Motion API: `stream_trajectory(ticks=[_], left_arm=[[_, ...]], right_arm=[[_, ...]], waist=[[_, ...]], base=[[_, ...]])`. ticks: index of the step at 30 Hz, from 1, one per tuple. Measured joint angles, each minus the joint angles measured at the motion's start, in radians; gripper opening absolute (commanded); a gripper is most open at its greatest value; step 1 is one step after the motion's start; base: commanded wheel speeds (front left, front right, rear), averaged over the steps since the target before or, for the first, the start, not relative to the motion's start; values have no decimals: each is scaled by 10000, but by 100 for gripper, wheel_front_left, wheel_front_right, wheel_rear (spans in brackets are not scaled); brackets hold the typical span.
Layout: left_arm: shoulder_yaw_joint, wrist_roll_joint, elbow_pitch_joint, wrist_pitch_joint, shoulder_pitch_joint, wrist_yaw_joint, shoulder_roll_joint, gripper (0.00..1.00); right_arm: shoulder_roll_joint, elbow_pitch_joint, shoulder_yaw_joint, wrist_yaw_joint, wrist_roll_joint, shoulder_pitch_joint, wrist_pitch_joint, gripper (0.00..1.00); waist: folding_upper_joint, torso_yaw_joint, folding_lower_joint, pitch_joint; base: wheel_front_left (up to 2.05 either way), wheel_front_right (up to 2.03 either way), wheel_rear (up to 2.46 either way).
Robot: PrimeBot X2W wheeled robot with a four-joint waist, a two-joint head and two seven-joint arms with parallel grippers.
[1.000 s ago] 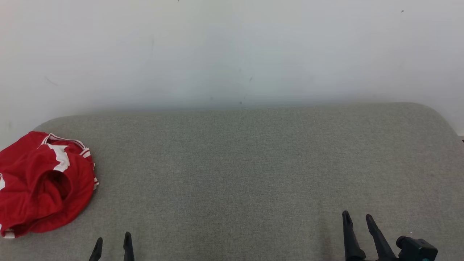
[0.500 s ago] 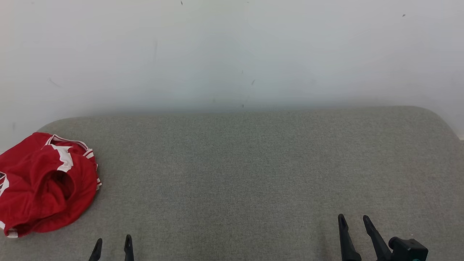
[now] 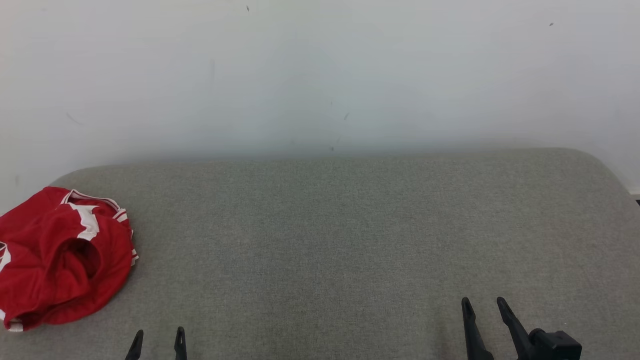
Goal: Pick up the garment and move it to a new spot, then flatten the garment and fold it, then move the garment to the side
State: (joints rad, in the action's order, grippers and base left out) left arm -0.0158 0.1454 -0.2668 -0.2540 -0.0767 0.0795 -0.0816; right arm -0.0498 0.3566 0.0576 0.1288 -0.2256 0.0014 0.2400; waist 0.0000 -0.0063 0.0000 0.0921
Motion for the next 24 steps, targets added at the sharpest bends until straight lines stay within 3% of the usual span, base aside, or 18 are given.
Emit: stream_trajectory(ticks=[24], left_arm=[[-192,-276,-107,-86,25,173,217,100]], right_arm=[[-4,-44,-155,2,608,81,69,100]], waist=[[0,237,0,32]], base=[[0,0,0]])
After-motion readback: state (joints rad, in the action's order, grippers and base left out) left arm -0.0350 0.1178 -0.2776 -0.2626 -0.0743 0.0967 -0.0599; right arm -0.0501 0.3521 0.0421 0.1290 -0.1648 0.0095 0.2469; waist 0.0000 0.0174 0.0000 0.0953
